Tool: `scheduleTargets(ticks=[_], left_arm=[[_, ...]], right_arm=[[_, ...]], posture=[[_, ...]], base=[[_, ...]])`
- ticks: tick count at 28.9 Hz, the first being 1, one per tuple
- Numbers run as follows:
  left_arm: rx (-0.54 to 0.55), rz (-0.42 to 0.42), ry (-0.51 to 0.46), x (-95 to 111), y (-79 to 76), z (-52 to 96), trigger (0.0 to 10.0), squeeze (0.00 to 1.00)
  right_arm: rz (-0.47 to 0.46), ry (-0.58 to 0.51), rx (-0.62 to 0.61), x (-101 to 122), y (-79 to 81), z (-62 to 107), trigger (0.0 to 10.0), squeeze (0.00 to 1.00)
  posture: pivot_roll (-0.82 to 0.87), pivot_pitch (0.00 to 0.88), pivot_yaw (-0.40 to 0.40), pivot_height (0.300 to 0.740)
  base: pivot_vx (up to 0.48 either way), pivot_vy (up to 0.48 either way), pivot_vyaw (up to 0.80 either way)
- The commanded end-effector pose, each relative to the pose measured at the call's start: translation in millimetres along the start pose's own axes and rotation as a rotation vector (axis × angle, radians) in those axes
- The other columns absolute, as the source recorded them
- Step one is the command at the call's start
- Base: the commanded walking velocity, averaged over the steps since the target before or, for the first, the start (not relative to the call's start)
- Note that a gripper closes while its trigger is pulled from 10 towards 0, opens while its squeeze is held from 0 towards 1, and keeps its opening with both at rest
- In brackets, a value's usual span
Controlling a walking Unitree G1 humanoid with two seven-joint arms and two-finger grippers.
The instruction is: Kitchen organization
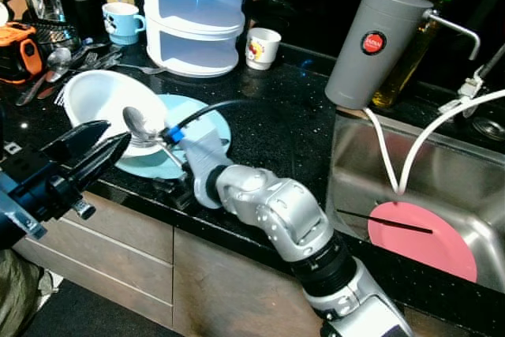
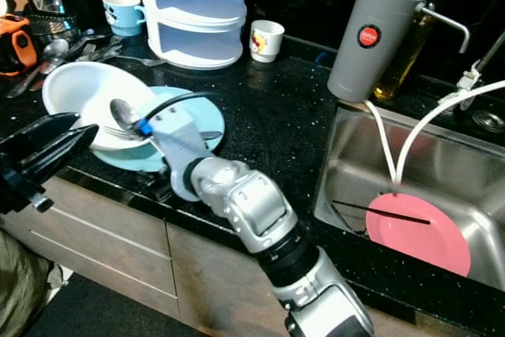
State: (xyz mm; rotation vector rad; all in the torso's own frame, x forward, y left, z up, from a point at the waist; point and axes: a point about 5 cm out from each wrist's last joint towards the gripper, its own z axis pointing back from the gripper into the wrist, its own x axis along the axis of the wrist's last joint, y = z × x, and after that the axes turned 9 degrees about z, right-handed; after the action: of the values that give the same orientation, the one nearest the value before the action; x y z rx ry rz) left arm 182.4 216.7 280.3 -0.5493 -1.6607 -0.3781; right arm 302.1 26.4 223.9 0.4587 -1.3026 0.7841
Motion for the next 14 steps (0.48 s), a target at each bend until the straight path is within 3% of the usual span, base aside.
scheduleTargets(ticks=[1, 14], left_arm=[[-0.030, -0.004, -0.009, 1, -4.0, -3.2, 10.0, 0.00], [-0.036, -0.005, -0.039, 4, -5.2, -8.3, 10.0, 0.00]], right_arm=[[-0.069, 0.025, 0.019, 0, 5.4, -5.5, 10.0, 0.00], [-0.091, 0.038, -0.015, 2, -8.5, -8.6, 10.0, 0.00]], posture=[[0.19, 0.000, -0.139, 0.740], [0.19, 0.000, -0.144, 0.740]], base=[[0.000, 0.000, 0.00], [0.000, 0.000, 0.00]])
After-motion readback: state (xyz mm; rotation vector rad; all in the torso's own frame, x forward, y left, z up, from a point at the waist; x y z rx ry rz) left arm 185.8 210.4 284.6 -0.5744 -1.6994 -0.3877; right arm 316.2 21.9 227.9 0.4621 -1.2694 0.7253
